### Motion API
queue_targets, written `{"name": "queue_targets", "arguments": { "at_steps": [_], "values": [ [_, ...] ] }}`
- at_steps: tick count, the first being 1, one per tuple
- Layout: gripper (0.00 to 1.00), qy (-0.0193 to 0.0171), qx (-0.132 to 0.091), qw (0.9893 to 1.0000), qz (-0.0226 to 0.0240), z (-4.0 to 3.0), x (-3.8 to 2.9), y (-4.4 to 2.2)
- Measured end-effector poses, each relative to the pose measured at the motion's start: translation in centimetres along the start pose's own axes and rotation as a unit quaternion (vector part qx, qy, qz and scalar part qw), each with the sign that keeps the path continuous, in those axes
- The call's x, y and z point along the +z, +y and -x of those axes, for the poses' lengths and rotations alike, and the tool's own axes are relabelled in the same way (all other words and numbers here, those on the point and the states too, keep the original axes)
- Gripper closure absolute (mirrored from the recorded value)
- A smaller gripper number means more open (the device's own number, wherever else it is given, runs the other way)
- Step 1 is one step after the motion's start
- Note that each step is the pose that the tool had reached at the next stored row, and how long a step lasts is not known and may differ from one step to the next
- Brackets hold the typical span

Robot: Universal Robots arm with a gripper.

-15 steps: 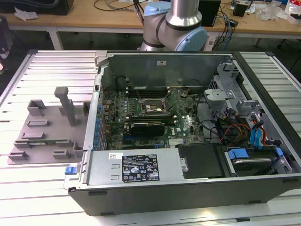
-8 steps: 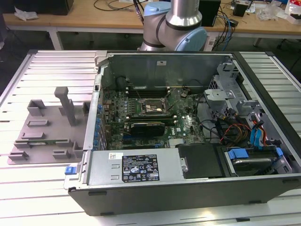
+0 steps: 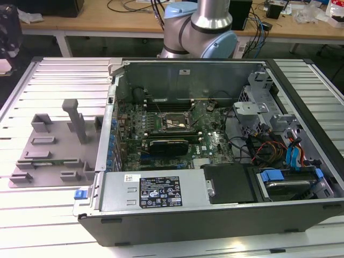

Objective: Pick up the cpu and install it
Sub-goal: 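Pick up the cpu and move it towards the insertion slot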

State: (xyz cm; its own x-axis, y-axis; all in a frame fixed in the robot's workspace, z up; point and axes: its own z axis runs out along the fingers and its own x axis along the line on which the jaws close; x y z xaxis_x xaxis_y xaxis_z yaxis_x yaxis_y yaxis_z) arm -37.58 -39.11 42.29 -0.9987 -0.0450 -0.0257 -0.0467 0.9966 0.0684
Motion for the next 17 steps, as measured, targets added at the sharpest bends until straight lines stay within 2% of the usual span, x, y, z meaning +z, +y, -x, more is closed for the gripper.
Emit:
{"name": "queue_targets", "arguments": {
  "at_steps": [1, 2, 3, 6, 7, 8, 12, 14, 17],
  "values": [
    [0.45, -0.0001, 0.0, 1.0, 0.0, 0.35, 0.01, -0.01],
    [0.45, -0.0001, 0.0, 1.0, 0.0, 1.05, 0.03, -0.05],
    [0.45, 0.0, 0.0, 1.0, 0.0, 2.13, 0.05, -0.1],
    [0.45, 0.0, 0.0, 1.0, 0.0, 4.1, 0.1, -0.19],
    [0.45, 0.0, 0.0, 1.0, 0.0, 4.45, 0.1, -0.21],
    [0.45, 0.0, 0.0, 1.0, 0.0, 5.15, 0.12, -0.24],
    [0.45, 0.0001, 0.0, 1.0, 0.0, 6.79, 0.16, -0.32],
    [0.45, 0.0003, 0.0, 1.0, 0.0, 8.45, 0.2, -0.39],
    [0.45, 0.0005, 0.0, 1.0, 0.0, 10.36, 0.24, -0.49]
  ]
}}
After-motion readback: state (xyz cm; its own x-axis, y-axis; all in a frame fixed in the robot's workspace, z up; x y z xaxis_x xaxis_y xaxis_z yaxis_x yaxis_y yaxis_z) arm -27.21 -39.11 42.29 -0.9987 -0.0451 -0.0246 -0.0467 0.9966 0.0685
